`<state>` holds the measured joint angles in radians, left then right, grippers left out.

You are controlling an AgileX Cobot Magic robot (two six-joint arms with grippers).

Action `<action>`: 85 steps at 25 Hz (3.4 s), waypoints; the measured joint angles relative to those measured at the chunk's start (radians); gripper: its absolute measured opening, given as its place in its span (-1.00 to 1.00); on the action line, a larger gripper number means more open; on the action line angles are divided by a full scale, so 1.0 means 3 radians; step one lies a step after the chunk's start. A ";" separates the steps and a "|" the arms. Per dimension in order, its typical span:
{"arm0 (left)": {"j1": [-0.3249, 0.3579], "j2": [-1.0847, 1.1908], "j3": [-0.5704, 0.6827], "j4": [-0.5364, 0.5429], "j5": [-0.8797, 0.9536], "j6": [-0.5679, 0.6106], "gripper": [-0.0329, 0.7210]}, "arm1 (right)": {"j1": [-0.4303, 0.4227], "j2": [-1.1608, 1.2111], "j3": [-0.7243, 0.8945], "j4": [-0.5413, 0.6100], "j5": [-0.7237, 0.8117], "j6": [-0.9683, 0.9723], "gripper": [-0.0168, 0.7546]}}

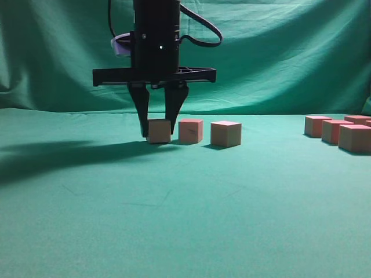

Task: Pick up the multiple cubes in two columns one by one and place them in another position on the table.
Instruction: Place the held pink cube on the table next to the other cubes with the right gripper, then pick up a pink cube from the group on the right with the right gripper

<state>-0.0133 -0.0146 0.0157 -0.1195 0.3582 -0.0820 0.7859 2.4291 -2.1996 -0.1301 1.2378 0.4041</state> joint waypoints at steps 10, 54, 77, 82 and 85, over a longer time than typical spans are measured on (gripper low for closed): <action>0.0000 0.0000 0.0000 0.0000 0.0000 0.0000 -0.91 | 0.0000 0.0000 0.0000 0.0000 -0.0109 0.0000 -0.28; 0.0000 0.0000 0.0000 0.0000 0.0000 0.0000 -0.91 | -0.0030 -0.0988 -0.0793 -0.0704 0.0063 -0.0568 0.13; 0.0000 0.0000 0.0000 0.0000 0.0000 0.0000 -0.91 | -0.1873 -0.3586 0.3918 -0.0315 -0.0548 -0.0299 0.13; 0.0000 0.0000 0.0000 0.0000 0.0000 0.0000 -0.91 | -0.1949 -0.3434 0.4297 -0.0157 -0.1013 -0.0426 0.13; 0.0000 0.0000 0.0000 0.0000 0.0000 0.0000 -0.91 | -0.2017 -0.3265 0.4321 -0.0152 -0.1215 -0.0439 0.13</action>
<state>-0.0133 -0.0146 0.0157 -0.1195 0.3582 -0.0820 0.1808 1.4498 -0.9033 -0.1757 0.8732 0.2723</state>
